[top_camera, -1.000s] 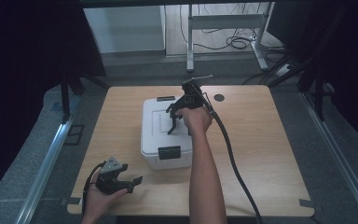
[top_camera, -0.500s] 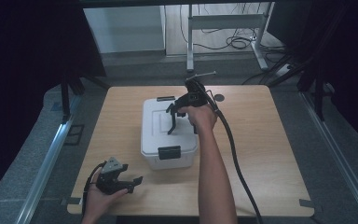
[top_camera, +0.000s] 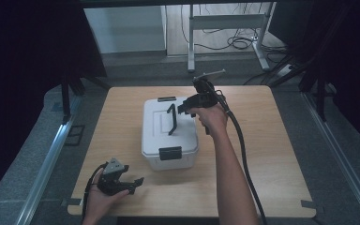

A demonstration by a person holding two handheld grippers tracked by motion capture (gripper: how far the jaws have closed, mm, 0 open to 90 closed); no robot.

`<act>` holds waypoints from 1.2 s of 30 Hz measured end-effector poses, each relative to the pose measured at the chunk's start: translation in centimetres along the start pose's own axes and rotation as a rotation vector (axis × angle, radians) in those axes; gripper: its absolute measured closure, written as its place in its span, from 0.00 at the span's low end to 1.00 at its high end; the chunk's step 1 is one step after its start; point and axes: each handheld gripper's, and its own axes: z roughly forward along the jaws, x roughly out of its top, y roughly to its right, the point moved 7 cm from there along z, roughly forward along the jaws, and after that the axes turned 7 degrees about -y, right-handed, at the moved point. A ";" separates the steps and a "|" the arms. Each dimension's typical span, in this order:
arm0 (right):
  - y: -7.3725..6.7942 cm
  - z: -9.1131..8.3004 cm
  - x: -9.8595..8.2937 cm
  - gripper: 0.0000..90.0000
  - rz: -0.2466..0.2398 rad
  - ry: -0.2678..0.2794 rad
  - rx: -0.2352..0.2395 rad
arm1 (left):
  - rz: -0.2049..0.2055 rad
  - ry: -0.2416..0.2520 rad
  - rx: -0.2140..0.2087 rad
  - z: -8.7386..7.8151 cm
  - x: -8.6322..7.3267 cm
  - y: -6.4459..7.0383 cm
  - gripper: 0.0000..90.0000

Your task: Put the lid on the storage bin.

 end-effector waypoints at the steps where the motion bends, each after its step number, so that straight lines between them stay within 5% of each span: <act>1: 0.1 -0.2 -0.1 0.73 -0.001 0.007 0.005 | -0.006 -0.001 0.001 0.0 0.0 0.0 0.20; 21: 7.4 -4.6 -4.0 0.71 -0.065 0.112 -0.004 | -0.011 -0.014 0.015 0.3 -0.2 0.0 0.20; 36: 13.7 -4.2 -9.5 0.67 -0.064 0.169 0.013 | -0.008 -0.021 0.023 0.3 -0.3 -0.1 0.20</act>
